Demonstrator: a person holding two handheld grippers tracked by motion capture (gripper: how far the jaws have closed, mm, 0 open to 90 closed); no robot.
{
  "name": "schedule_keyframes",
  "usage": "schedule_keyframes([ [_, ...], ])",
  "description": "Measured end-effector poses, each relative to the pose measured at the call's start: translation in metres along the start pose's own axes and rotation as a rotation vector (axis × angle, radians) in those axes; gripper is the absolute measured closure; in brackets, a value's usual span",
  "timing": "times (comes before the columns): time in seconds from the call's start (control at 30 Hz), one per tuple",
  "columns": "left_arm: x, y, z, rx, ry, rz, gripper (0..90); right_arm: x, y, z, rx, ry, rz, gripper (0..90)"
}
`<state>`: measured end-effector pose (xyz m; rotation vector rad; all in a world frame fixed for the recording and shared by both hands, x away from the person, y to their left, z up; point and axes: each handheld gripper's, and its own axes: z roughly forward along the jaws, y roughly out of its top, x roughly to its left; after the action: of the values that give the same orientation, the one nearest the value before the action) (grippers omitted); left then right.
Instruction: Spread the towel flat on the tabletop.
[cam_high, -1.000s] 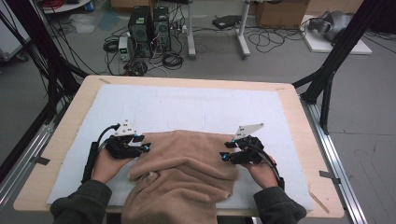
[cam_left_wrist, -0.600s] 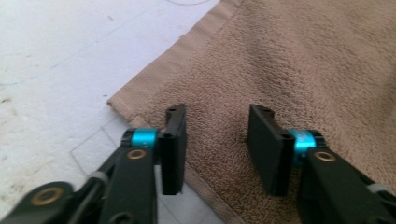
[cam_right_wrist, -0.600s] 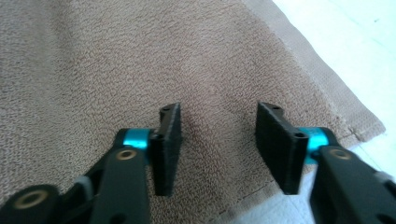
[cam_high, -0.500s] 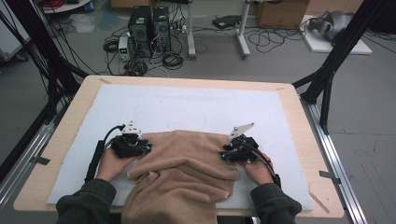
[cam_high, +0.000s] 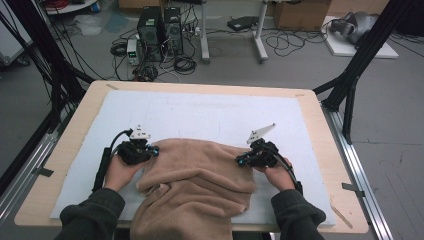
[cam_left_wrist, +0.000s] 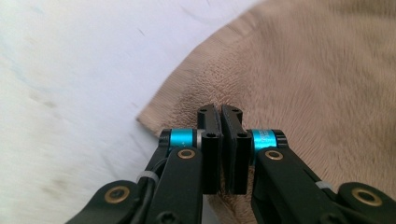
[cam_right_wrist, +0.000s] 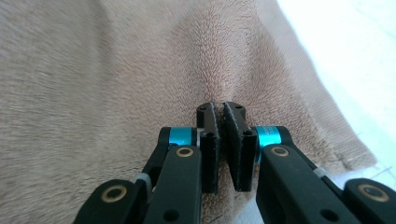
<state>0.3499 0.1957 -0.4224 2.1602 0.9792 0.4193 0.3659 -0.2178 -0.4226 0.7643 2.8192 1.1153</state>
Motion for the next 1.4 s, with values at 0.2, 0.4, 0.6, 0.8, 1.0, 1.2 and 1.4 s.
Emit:
schedule_keyframes([
  [0.2,0.023,0.068,-0.024,-0.206,0.196,0.018,86.4,-0.02,0.069,-0.049,-0.125,-0.226,-0.074,82.3],
  [0.4,0.038,0.112,-0.021,-0.241,0.252,0.019,55.1,-0.047,0.098,-0.063,-0.218,-0.38,0.041,47.8],
  [0.6,0.034,0.062,-0.009,-0.141,0.116,0.014,51.6,-0.035,0.063,-0.036,-0.148,-0.276,0.054,46.1],
  [0.8,0.018,0.011,-0.017,-0.086,-0.011,0.0,49.9,-0.01,0.029,-0.024,-0.148,-0.177,0.051,45.9],
  [1.0,0.003,-0.014,-0.021,-0.024,-0.134,0.009,47.6,0.026,0.006,-0.011,-0.125,-0.094,-0.021,46.6],
  [1.2,0.002,-0.028,-0.009,0.04,-0.078,0.032,77.2,0.035,-0.009,0.019,-0.005,-0.075,-0.056,66.7],
  [1.4,0.004,-0.025,-0.008,0.033,-0.035,0.024,86.4,0.024,-0.01,0.017,-0.035,-0.04,-0.026,85.8],
])
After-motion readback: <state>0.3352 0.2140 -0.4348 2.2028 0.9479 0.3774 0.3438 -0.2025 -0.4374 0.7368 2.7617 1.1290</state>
